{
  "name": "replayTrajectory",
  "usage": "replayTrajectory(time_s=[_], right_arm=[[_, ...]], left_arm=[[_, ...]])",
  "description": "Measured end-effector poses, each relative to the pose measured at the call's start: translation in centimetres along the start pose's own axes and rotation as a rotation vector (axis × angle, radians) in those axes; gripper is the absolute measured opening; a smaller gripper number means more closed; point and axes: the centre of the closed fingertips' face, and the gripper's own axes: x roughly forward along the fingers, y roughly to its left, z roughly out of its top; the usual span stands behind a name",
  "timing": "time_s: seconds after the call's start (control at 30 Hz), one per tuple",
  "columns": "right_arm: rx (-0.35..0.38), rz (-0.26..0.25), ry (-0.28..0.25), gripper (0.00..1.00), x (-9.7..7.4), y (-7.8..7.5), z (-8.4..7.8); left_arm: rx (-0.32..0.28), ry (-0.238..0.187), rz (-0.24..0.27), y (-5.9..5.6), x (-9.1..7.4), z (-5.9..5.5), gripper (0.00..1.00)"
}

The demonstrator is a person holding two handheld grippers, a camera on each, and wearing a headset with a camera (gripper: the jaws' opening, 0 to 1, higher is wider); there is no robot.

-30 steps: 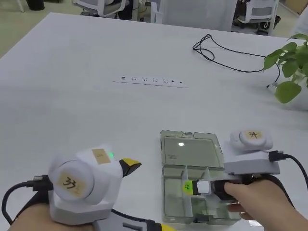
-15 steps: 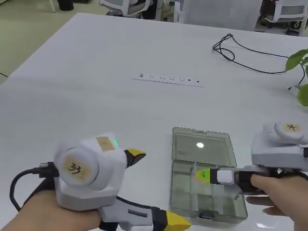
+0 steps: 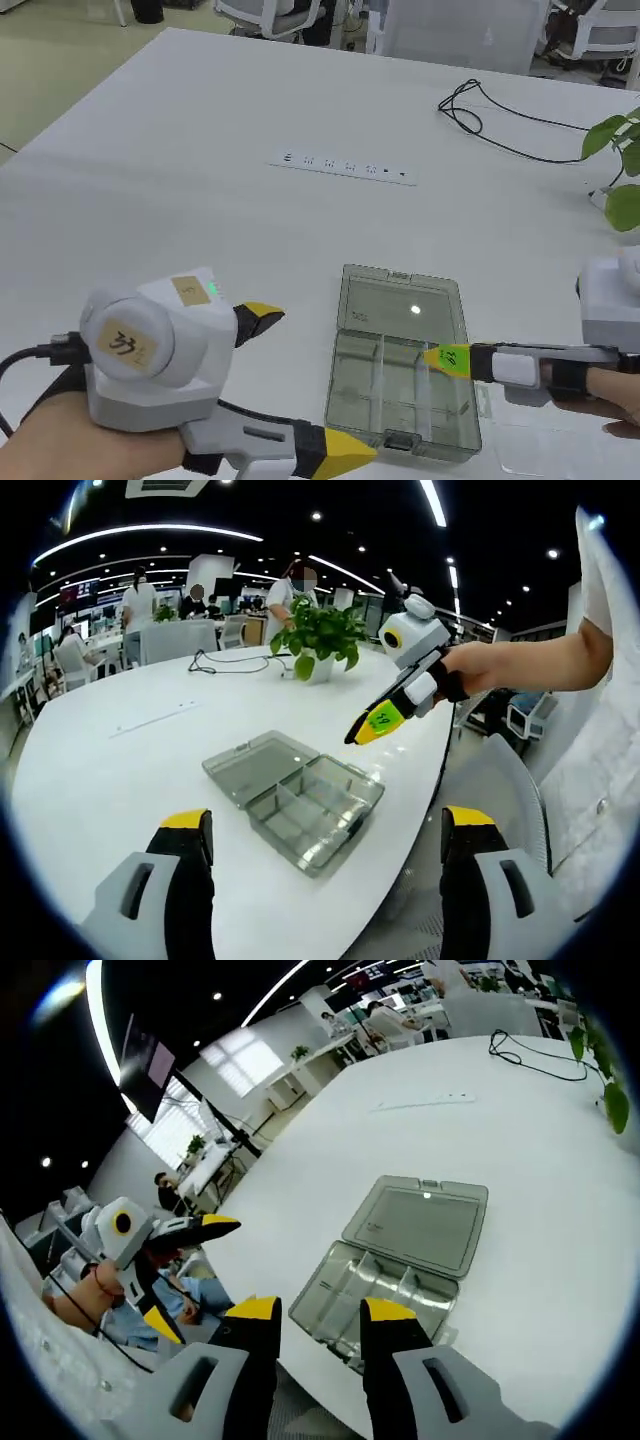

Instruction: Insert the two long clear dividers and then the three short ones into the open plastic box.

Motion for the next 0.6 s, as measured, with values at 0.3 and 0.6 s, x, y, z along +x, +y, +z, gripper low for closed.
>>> replayTrajectory(time_s=[0.3,0.6], right_arm=[[-0.265,0.018,0.063,0.39,-1.8,-1.2,-1.1],[-0.455,0.019,0.145,0.54,-2.2,-3.0,-2.8]], left_arm=[[0.0,-0.003,-0.006,0.3,0.1,-0.1,0.97],[-0.005,-0.011,-0.016,0.7,0.1,-0.4,0.97]])
